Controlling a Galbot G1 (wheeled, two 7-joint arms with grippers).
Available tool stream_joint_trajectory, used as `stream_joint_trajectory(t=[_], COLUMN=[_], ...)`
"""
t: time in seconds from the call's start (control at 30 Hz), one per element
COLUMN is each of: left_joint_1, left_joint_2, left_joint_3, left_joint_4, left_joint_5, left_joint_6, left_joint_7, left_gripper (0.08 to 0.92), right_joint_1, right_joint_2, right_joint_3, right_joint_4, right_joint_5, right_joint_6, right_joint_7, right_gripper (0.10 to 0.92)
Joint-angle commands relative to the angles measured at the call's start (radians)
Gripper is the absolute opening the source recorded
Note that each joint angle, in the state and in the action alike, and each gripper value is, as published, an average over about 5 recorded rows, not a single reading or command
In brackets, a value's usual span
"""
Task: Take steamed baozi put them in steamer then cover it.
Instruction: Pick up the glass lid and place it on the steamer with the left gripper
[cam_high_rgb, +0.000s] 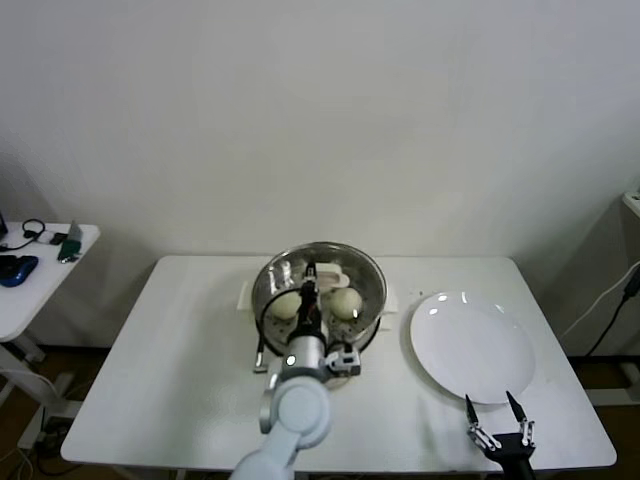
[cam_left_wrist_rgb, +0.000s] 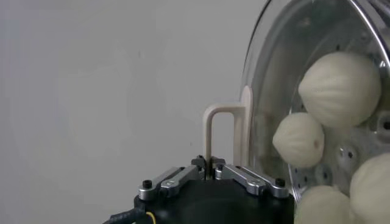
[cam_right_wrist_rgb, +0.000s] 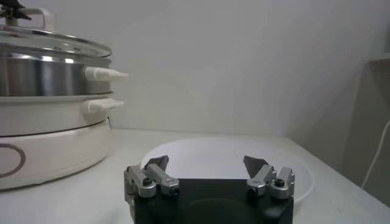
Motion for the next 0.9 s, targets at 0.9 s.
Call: stream_joint_trajectory(t=[0.9], left_joint_1=[0.016], left_joint_2=[-0.021], left_joint_3=[-0.01], left_joint_4=[0.059], left_joint_5=[0.002], left_joint_6=[-0.001], left_joint_7=[-0.069], left_gripper=[0.139], right_joint_1=[-0.011], right_joint_2=[0.009], right_joint_3=[0.002], right_joint_4=[0.017], right_joint_5=[-0.005], right_joint_6=[0.01], right_joint_7=[-0.003], right_gripper=[0.823])
